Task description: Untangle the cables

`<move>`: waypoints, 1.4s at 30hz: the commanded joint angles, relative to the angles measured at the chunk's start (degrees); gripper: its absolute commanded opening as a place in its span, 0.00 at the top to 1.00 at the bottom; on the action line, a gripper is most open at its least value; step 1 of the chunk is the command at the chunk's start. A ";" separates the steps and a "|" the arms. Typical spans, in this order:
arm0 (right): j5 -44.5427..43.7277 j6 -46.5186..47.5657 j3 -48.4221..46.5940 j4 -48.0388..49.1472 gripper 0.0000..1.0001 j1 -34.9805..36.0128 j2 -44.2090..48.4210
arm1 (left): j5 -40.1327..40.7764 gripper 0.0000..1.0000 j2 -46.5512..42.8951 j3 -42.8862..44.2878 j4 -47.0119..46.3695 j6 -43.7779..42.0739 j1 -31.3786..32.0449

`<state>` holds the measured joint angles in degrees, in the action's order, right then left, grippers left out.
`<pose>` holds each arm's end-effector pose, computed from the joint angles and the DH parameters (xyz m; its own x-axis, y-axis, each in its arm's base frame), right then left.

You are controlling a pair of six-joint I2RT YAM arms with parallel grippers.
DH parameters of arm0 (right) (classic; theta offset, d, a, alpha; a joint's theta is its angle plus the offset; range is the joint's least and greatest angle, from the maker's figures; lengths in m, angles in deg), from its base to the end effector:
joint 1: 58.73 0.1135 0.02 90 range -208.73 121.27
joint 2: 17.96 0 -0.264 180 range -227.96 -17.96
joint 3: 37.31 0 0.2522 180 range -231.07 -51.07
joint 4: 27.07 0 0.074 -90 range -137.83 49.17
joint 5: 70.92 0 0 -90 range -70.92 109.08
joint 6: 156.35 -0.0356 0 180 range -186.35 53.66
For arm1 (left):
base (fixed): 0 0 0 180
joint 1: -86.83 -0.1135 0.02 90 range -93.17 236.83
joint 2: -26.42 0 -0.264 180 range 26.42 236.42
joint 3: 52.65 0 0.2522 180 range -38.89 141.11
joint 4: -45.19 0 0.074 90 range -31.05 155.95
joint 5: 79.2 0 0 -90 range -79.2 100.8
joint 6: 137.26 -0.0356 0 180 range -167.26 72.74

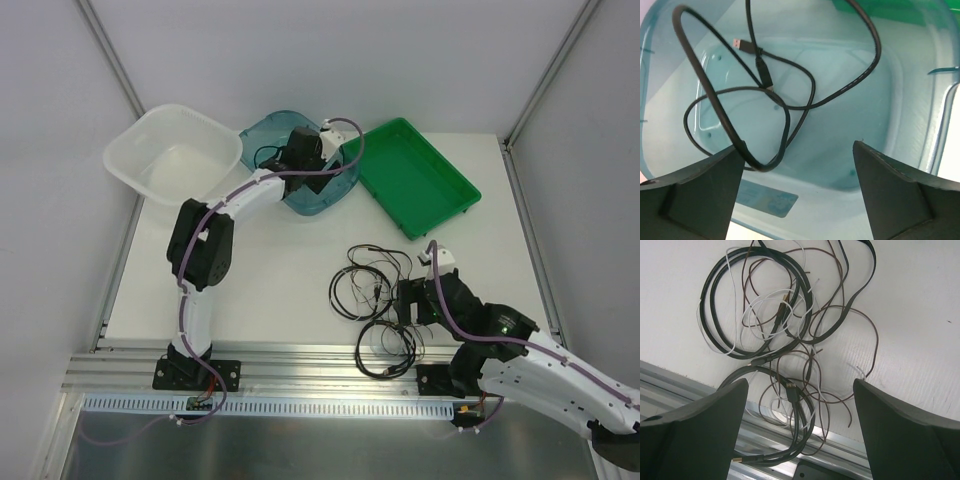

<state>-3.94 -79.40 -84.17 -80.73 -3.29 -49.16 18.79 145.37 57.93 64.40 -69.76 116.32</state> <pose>0.0802 0.0919 0.2526 -0.4719 -0.3187 -0.8220 -0.4892 0.8703 -0.0566 0.4326 -0.2389 0.2572 -0.2268 0.5636 -0.7943 0.5055 0.7652 0.3987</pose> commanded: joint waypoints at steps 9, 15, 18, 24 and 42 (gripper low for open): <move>-0.61 -2.40 -6.01 -1.76 0.09 0.37 -4.47 | 6.16 0.01 -16.55 2.06 9.11 21.34 -0.76; -2.55 -7.33 -6.63 -2.64 0.09 -3.04 -13.26 | 2.75 0.01 -30.34 -8.29 18.26 40.57 -0.67; -0.46 -8.82 -5.93 -0.54 0.09 -6.12 -18.26 | -1.39 0.01 -38.34 -17.78 19.94 44.63 -0.32; 5.97 -10.05 -6.27 5.35 0.11 -10.70 -29.41 | -5.88 0.01 -51.01 -32.03 25.56 42.46 -0.40; 21.17 3.73 -39.27 15.73 0.79 -6.06 -69.58 | 5.37 0.01 -60.07 -47.51 22.58 40.95 -2.60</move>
<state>12.64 -81.09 -113.13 -67.97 -12.32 -114.93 20.43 88.19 10.83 88.77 -30.70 114.44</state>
